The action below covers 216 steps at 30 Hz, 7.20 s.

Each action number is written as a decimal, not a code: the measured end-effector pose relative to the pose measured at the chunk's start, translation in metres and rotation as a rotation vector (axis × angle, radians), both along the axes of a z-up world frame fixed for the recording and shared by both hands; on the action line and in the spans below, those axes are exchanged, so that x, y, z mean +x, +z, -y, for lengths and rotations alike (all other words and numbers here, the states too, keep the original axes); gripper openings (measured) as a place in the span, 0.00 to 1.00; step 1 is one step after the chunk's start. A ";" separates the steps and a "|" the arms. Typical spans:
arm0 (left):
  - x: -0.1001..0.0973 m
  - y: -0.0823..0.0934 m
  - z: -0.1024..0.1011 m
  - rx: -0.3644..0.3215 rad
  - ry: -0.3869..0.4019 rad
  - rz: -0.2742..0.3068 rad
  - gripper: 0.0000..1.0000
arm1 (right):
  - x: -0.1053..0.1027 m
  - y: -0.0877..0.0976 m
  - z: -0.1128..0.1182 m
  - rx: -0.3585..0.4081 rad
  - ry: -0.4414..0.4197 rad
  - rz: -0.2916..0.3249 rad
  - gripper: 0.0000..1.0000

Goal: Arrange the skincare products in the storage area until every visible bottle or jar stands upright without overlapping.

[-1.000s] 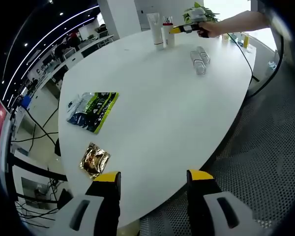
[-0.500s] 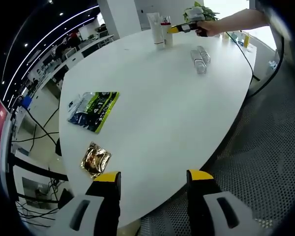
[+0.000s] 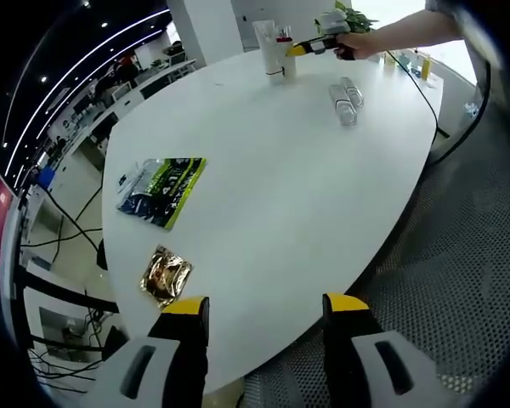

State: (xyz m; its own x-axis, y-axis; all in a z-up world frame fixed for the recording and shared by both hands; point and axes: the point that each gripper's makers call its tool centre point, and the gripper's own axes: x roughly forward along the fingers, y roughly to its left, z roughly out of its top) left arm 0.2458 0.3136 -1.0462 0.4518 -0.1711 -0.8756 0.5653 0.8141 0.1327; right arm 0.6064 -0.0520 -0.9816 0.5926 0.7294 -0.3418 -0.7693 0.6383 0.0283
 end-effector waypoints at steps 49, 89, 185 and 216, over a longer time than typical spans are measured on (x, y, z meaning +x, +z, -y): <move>-0.007 -0.009 -0.006 0.022 0.001 -0.036 0.55 | -0.209 -0.035 -0.065 -0.455 0.420 -0.134 0.45; -0.010 -0.011 -0.014 0.013 0.043 -0.058 0.48 | -0.207 -0.088 -0.085 -0.985 0.852 -0.139 0.25; 0.022 0.233 0.124 -1.406 -0.074 0.259 0.19 | -0.344 0.135 -0.240 0.110 0.530 -0.172 0.32; 0.041 0.219 0.136 -1.190 0.056 0.254 0.38 | -0.338 0.129 -0.225 0.011 0.385 -0.106 0.17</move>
